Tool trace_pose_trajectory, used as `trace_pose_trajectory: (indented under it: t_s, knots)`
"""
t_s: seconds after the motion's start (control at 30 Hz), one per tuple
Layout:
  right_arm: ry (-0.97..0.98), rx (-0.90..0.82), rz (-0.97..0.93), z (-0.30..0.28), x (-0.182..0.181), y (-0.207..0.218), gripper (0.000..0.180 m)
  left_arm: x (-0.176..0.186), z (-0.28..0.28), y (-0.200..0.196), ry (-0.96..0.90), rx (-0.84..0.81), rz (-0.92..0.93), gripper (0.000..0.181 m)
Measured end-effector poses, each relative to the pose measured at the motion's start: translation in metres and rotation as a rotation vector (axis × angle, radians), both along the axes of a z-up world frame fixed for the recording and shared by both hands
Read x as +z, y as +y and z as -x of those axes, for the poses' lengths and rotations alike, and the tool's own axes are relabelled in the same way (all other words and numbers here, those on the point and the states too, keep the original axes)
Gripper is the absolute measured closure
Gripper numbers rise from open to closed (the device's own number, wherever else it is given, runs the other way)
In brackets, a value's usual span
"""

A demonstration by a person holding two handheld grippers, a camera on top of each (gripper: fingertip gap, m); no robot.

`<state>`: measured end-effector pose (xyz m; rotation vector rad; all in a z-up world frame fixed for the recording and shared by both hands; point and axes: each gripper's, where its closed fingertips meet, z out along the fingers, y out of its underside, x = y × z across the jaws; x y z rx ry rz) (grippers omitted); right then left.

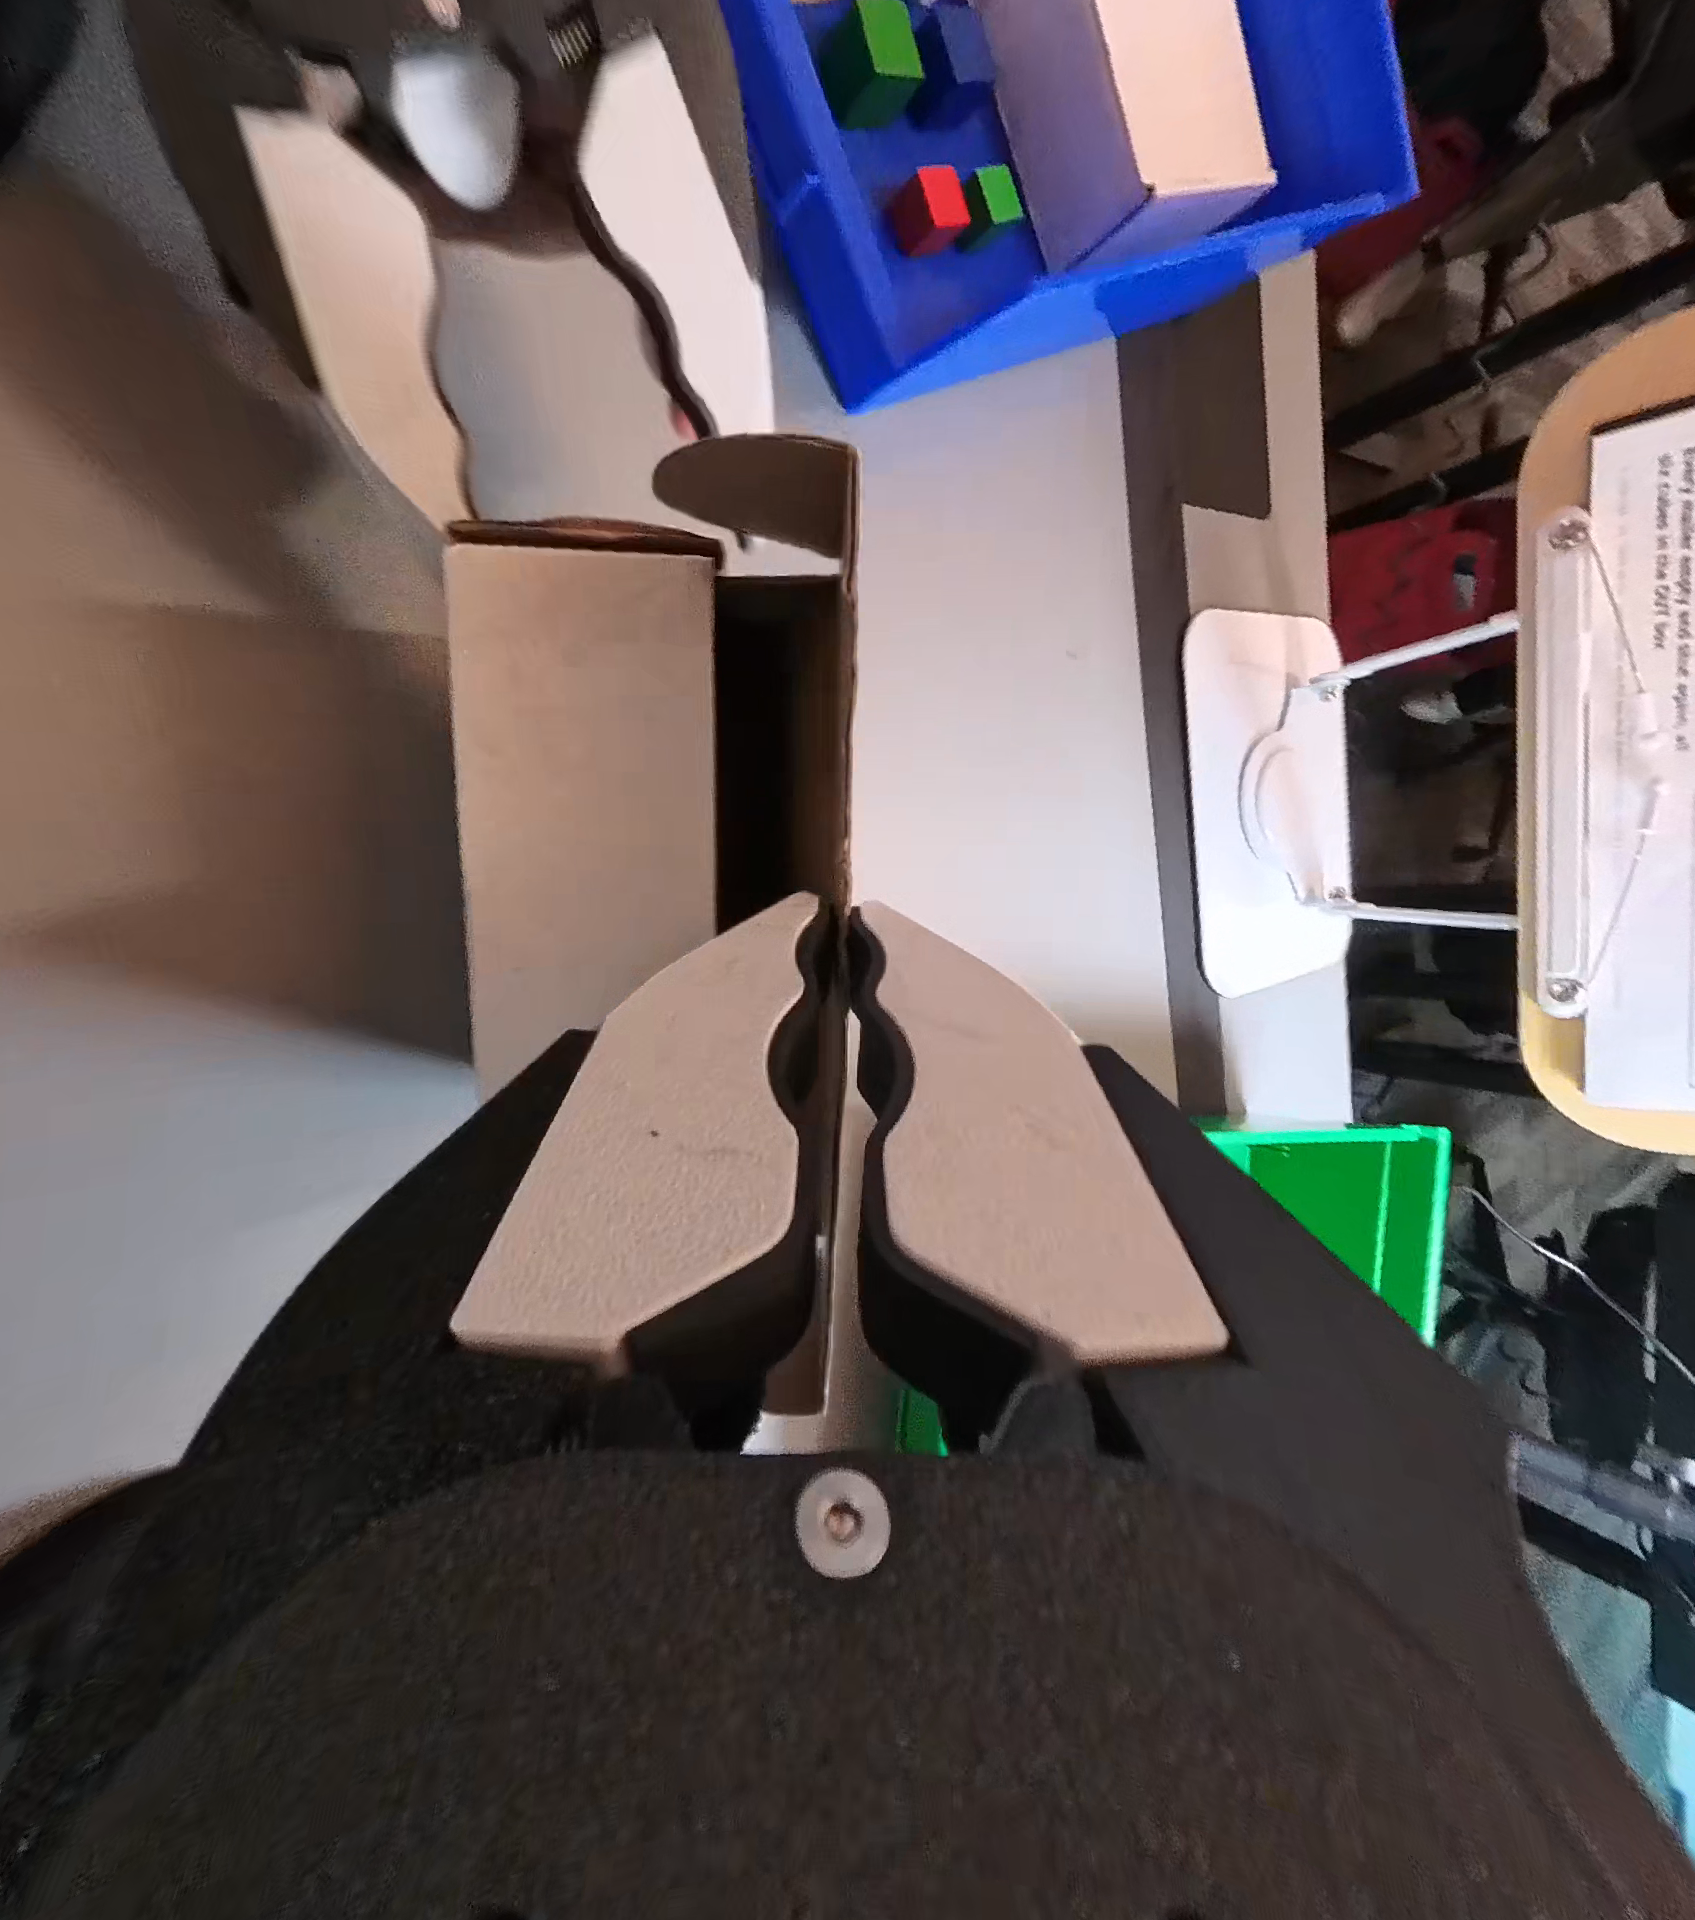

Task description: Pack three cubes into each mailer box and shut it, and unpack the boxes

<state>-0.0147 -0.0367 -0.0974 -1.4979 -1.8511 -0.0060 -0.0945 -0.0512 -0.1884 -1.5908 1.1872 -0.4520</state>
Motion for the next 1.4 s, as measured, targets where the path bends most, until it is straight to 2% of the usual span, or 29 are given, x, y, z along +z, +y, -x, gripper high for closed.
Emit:
trace_pose_trajectory:
  t_s: [0.17, 0.23, 0.47, 0.73, 0.83, 0.9, 1.0, 1.07, 1.2, 1.4]
  knots:
    - [0.005, -0.031, -0.030, -0.004, 0.002, 0.008, 0.178, 0.041, 0.003, -0.019, -0.289, -0.032, 0.107, 0.123]
    - [0.003, -0.031, -0.027, -0.002, 0.002, 0.009, 0.178, 0.043, -0.005, -0.024, -0.331, -0.043, 0.172, 0.121]
    - [0.008, 0.002, -0.008, 0.009, 0.010, 0.000, 0.178, 0.007, -0.021, -0.028, -0.135, -0.041, 0.160, 0.124]
    - [0.034, 0.050, -0.007, 0.011, 0.022, -0.004, 0.178, -0.010, -0.027, -0.058, 0.026, -0.178, 0.109, 0.142]
    - [0.019, 0.069, 0.005, 0.015, 0.020, 0.002, 0.178, -0.029, -0.030, -0.061, 0.163, -0.177, 0.094, 0.142]
    - [0.003, 0.080, 0.016, 0.019, 0.017, 0.008, 0.178, -0.035, -0.032, -0.061, 0.215, -0.171, 0.069, 0.150]
    - [-0.027, 0.068, -0.003, 0.025, 0.020, 0.028, 0.178, -0.035, -0.033, -0.058, 0.237, -0.145, 0.036, 0.173]
    - [-0.041, 0.046, -0.017, 0.029, 0.020, 0.046, 0.177, -0.035, -0.033, -0.060, 0.240, -0.154, 0.042, 0.177]
    - [-0.115, 0.013, -0.063, 0.036, 0.003, 0.092, 0.171, -0.035, -0.034, -0.061, 0.239, -0.154, 0.032, 0.177]
    - [-0.236, -0.010, -0.034, 0.049, -0.052, 0.141, 0.163, -0.034, -0.034, -0.061, 0.226, -0.153, 0.023, 0.176]
